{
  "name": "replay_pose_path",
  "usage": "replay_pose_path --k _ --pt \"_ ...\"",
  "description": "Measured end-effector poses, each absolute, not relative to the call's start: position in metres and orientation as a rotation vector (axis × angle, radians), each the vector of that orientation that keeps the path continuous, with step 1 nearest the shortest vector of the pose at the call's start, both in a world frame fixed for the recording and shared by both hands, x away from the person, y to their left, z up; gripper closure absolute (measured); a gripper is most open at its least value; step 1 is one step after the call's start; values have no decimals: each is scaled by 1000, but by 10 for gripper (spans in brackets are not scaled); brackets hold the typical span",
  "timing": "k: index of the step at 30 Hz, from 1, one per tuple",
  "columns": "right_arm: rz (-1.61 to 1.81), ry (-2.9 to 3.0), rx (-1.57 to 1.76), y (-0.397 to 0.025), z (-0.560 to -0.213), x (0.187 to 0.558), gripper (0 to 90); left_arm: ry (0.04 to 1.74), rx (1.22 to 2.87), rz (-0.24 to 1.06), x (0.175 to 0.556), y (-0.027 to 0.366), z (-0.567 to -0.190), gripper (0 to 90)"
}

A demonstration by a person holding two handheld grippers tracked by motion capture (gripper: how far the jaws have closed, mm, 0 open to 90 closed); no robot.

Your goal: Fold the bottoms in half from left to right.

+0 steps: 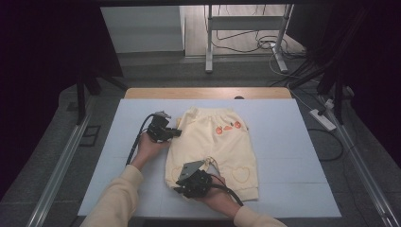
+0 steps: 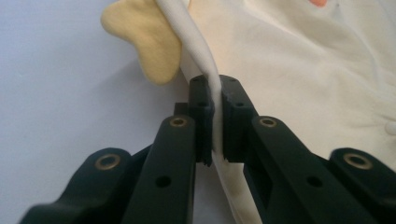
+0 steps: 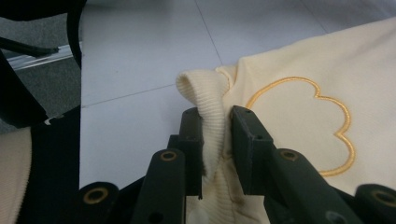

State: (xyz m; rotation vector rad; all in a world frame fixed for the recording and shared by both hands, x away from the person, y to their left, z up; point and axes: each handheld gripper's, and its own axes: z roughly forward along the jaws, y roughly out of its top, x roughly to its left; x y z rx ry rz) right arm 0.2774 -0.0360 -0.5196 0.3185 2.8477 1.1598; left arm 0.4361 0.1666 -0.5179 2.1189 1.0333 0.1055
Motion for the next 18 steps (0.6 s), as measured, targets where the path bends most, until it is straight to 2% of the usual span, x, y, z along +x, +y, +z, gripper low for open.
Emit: replay_pose_path --k 18 --pt "1263 2818 292 -36 -511 274 741 1036 2062 80 432 177 -508 848"
